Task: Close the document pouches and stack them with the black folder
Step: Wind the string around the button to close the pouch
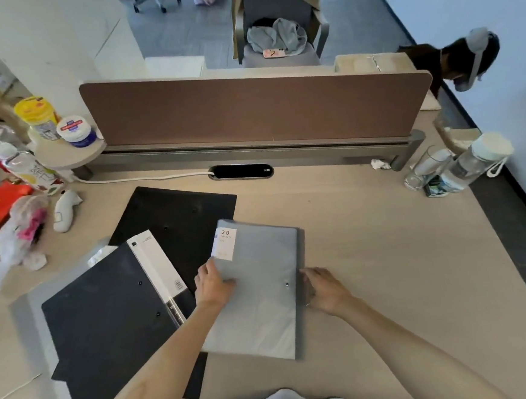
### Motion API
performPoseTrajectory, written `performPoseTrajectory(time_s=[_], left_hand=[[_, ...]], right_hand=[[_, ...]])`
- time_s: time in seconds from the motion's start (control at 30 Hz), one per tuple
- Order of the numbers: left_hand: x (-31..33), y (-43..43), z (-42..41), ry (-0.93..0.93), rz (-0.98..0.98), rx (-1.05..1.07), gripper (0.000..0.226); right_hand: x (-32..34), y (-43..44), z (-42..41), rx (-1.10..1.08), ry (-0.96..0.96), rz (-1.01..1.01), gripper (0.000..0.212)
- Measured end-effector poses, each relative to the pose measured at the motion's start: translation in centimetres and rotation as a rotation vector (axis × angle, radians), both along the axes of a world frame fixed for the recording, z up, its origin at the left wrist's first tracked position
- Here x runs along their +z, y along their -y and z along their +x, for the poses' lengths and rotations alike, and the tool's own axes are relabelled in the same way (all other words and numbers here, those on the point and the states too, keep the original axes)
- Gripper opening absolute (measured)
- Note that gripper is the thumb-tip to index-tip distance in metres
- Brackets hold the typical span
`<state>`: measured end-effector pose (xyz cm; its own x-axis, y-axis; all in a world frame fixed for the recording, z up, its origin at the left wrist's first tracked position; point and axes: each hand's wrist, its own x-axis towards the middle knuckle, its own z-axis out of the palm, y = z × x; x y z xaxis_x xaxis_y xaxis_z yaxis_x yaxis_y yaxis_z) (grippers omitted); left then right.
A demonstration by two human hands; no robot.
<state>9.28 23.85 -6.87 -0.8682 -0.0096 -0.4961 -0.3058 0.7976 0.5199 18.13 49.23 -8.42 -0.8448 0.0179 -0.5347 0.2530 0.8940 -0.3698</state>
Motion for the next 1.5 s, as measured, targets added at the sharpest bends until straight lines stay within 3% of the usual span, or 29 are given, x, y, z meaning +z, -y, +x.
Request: performPoseTrajectory(time_s=[0.1, 0.2, 0.4, 0.5, 0.6, 0.8, 0.93, 1.0, 1.1, 1.2, 1.27, 1.33, 1.5], left_hand=[[0.0, -1.0, -0.2, 0.099, 0.183, 0.181, 0.074], [0.3, -2.2, 0.3, 0.157, 0.325, 0.253, 0.045], [1.7, -3.3, 0.7, 0.245, 0.655, 0.297, 0.024], [1.9, -3.9, 0.4, 0.246, 0.723, 0.325, 0.03], [1.2, -4.5, 0.2, 0.191, 0.616, 0.318, 0.031], [0.3, -5.3, 0.2, 0.048, 0.346, 0.187, 0.042], [-0.5, -5.3, 0.0, -0.025, 0.22, 0.079, 0.048], [-0.6, -5.3, 0.2, -0.032, 0.129, 0.014, 0.056], [-1.0, -5.4, 0.9, -0.104, -0.128, -0.136, 0.068], [-1.6, -6.3, 2.0, -0.335, -0.43, -0.426, 0.074], [-2.3, -8.0, 3.0, -0.361, -0.35, -0.651, 0.082], [-2.3, -10.8, 4.5, -0.261, -0.247, -0.785, 0.083], [-2.5, -15.1, 7.0, -0.079, -0.352, -0.798, 0.111]], right_hand=[[-0.5, -0.8, 0.2, 0.133, -0.122, 0.037, 0.042], [-1.2, -2.4, 1.2, 0.18, -0.228, 0.05, 0.023], [-2.0, -7.5, 3.8, 0.119, -0.233, 0.104, 0.043], [-2.4, -8.6, 4.9, 0.164, -0.293, 0.141, 0.033], [-2.7, -9.0, 5.9, 0.212, -0.361, 0.177, 0.02], [-2.4, -10.8, 8.1, 0.274, -0.34, 0.11, 0.042], [-2.4, -11.2, 8.0, 0.285, -0.495, 0.115, 0.012], [-2.6, -11.3, 7.4, 0.386, -0.541, 0.206, 0.011], [-2.5, -11.4, 6.6, 0.494, -0.544, 0.356, 0.015], [-2.7, -11.4, 6.0, 0.537, -0.507, 0.403, 0.023], [-2.5, -11.6, 5.8, 0.552, -0.493, 0.367, 0.016], [-2.6, -12.0, 5.9, 0.592, -0.508, 0.306, 0.012], [-2.7, -13.7, 6.2, 0.712, -0.529, 0.366, 0.015]])
